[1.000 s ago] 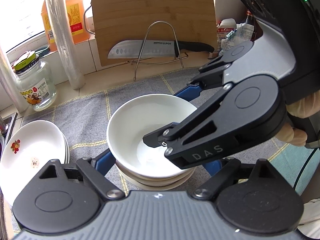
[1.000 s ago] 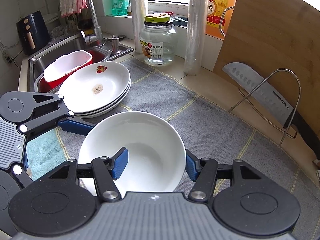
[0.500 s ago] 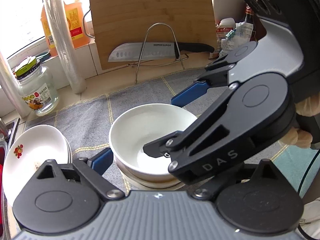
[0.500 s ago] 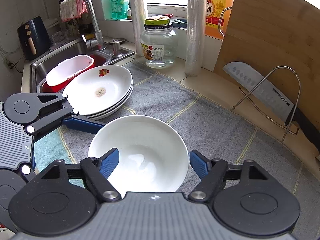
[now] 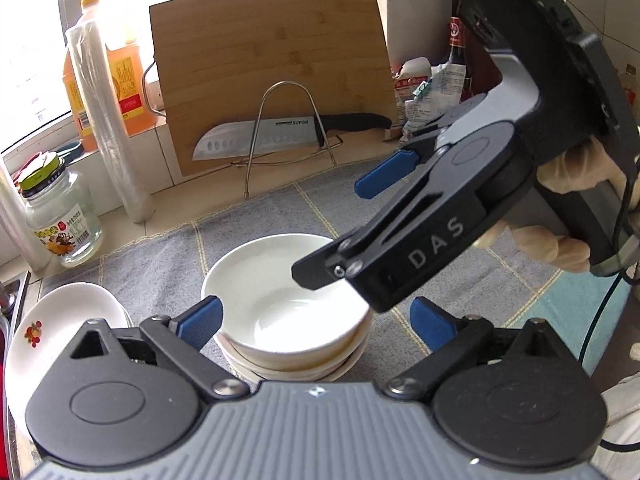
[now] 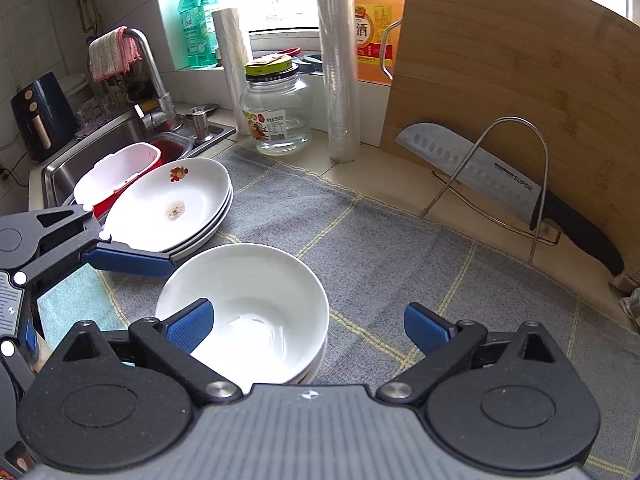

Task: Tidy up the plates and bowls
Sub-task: 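Lower the small bowl into the nested bowls and open both tools, then withdraw both tools and move them to opposite sides of the bowl stack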

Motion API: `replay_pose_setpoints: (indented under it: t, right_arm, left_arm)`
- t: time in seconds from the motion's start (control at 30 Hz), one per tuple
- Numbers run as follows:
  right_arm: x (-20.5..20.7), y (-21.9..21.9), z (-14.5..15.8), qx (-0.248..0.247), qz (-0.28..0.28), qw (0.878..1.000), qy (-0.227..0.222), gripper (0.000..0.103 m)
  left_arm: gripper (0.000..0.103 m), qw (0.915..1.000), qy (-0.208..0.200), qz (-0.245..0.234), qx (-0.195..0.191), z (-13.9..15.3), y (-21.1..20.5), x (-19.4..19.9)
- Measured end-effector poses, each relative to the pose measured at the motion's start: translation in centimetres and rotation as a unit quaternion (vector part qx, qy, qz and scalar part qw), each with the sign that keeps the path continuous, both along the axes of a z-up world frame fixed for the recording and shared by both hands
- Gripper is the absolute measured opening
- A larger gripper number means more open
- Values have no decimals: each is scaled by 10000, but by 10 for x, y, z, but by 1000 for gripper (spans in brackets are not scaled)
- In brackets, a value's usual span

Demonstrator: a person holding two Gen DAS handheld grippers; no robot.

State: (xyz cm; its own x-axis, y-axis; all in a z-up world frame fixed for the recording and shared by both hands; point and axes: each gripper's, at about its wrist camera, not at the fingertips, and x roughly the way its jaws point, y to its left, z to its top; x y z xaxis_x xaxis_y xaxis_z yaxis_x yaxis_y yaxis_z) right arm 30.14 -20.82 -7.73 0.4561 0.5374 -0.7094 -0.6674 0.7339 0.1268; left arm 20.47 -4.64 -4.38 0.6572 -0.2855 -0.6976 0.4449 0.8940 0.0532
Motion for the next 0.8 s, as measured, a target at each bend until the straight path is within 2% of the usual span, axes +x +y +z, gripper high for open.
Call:
replay_pose_setpoints:
  t: [0.37,0.5,0.6,0.8]
  right_arm:
    - [-4,-34,-3,104,-844,9964,11,103]
    - [-10,-40,-7,38,-1184,9930,-20,103]
    - [-17,-43,-9,-46,-1459,9892,-119,103]
    - [-34,-54,-17,-134,-1727,9848,-96,103]
  left_arm:
    - [100,10000,-51,9,-70,-3,6,-6]
    - [101,9998,-37,-58,-208,-4,12,-8]
    - [101,9989,-52,-113,-450,-3,19,-11]
    - [101,9985,-189,93,-503,1,23,-19]
